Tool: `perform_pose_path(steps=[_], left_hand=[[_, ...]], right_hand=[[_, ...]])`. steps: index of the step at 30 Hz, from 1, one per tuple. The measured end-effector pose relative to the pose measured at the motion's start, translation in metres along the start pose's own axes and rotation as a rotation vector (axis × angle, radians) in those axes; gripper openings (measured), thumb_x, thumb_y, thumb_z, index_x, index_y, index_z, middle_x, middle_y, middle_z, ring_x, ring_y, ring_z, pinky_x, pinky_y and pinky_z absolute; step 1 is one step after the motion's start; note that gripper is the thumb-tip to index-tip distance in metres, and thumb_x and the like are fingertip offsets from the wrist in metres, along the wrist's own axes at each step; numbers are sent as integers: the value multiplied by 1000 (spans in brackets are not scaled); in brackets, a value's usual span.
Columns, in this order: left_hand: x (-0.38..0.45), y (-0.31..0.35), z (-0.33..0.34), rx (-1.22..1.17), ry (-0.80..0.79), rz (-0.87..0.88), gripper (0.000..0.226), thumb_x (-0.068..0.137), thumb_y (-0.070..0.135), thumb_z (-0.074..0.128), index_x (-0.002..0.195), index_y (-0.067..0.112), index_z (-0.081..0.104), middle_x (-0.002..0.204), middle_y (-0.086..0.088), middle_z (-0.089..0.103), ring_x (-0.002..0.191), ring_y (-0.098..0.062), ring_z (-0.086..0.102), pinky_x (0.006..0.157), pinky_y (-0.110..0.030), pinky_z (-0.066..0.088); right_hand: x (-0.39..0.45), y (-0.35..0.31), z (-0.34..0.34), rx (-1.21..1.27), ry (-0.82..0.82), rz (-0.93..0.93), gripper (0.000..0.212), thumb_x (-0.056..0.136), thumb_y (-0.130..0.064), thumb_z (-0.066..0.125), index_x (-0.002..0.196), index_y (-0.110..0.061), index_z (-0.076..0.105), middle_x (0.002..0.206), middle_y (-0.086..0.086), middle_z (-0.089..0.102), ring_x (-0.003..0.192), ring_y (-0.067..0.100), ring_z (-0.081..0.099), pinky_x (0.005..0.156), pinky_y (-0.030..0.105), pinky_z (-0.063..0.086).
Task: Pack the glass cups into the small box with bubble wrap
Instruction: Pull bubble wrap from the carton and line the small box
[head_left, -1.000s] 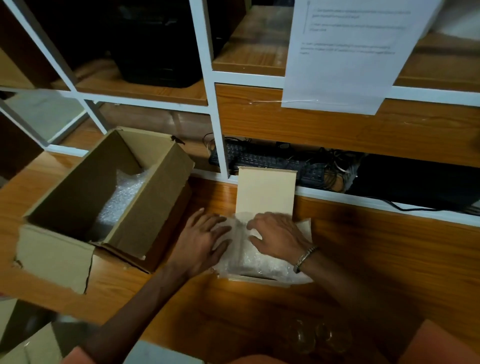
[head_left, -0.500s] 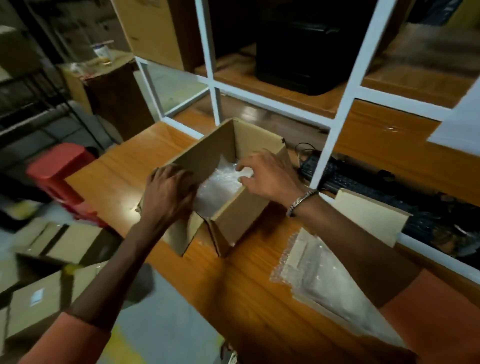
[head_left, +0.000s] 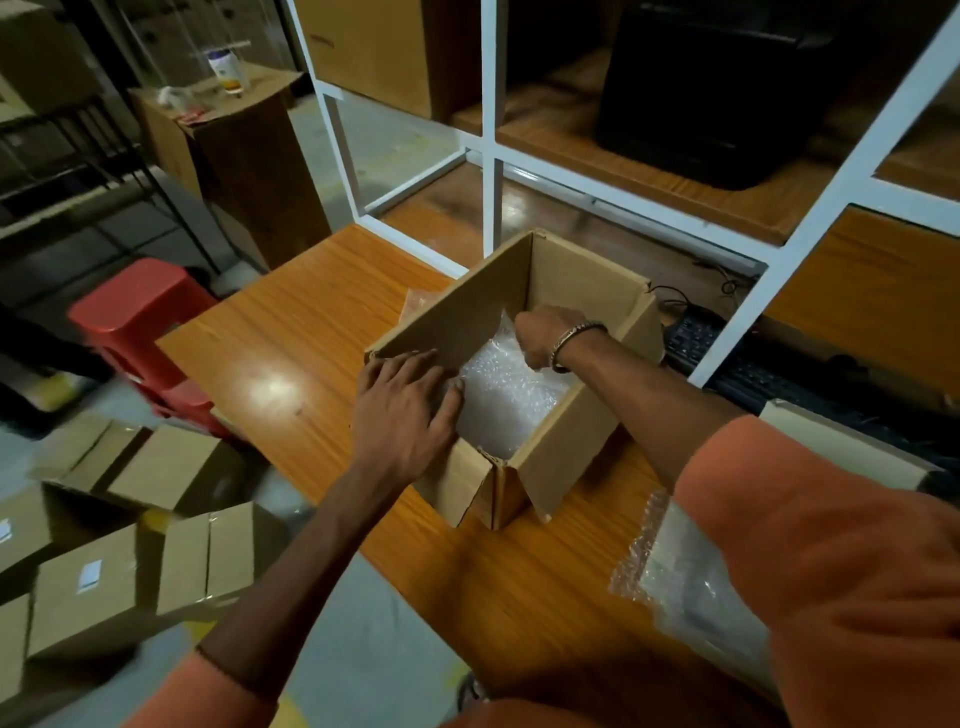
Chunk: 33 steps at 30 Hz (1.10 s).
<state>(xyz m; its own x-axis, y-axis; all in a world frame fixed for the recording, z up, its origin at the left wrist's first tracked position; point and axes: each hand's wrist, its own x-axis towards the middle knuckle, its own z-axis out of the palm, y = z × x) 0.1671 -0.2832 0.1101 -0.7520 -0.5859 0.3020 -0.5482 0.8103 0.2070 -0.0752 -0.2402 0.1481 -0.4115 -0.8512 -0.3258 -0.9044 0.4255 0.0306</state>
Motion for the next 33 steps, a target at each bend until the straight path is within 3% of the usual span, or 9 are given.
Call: perform_pose_path(steps=[3, 7, 10, 15, 20, 25, 29, 31, 33], left_hand=[[3, -3, -5, 12, -44, 4, 72, 104, 66, 20, 149, 26, 59, 157, -3, 57, 147, -21, 48, 118, -42, 26], [23, -2, -17, -223, -141, -32, 88, 94, 76, 34, 167, 28, 26, 175, -5, 26, 160, -26, 26, 127, -50, 16], [56, 9, -29, -338, -94, -18, 93, 90, 79, 46, 168, 33, 23, 179, -1, 14, 164, -26, 6, 126, -50, 3], [78, 76, -57, -989, -215, 67, 52, 104, 52, 63, 148, 28, 51, 139, 3, 66, 124, -12, 67, 107, -48, 56], [72, 142, -50, -1185, -426, 196, 47, 103, 46, 62, 149, 38, 51, 130, 7, 68, 117, -11, 70, 96, -33, 61], [63, 203, -26, -1149, -458, 247, 53, 106, 22, 65, 154, 36, 46, 130, -1, 67, 112, -5, 67, 99, -35, 59], [45, 246, -14, -1005, -610, 232, 63, 105, 56, 56, 162, 44, 31, 134, 25, 54, 115, 7, 59, 108, -43, 51], [33, 264, -9, -939, -727, 238, 69, 98, 74, 52, 160, 50, 32, 145, 21, 49, 131, -7, 52, 111, -42, 41], [23, 283, -9, -895, -829, 230, 40, 100, 67, 56, 137, 52, 50, 130, 25, 55, 124, -6, 56, 100, -24, 42]], right_hand=[[4, 5, -7, 110, 129, -2, 24, 89, -11, 64, 69, -20, 55, 79, 1, 61, 82, 29, 65, 67, 36, 49], [-20, 26, -49, 446, 110, -190, 6, 95, -19, 70, 97, -19, 75, 98, -1, 75, 95, 18, 70, 81, 37, 58], [-59, 45, -80, 712, 116, -262, 14, 98, -26, 75, 106, -14, 75, 112, 3, 76, 106, 19, 72, 84, 30, 55], [-121, 98, -90, 1357, 388, -90, 9, 99, -9, 70, 92, -15, 67, 101, 19, 77, 97, 29, 77, 91, 42, 63], [-184, 164, -51, 1604, 604, 187, 9, 102, -7, 64, 97, -14, 66, 83, 6, 70, 72, 13, 71, 73, 36, 63], [-244, 208, 8, 1827, 703, 412, 11, 107, -9, 57, 108, -17, 65, 105, 7, 75, 89, 17, 74, 78, 39, 67], [-284, 239, 58, 1944, 777, 586, 19, 110, -13, 54, 127, -12, 62, 117, 15, 74, 97, 25, 73, 95, 51, 62], [-302, 249, 77, 1965, 794, 640, 23, 111, -14, 51, 132, -9, 60, 101, 11, 73, 82, 22, 73, 84, 47, 67], [-319, 255, 90, 1969, 819, 695, 19, 113, -13, 46, 122, -9, 62, 86, 5, 70, 67, 15, 71, 68, 36, 65]])
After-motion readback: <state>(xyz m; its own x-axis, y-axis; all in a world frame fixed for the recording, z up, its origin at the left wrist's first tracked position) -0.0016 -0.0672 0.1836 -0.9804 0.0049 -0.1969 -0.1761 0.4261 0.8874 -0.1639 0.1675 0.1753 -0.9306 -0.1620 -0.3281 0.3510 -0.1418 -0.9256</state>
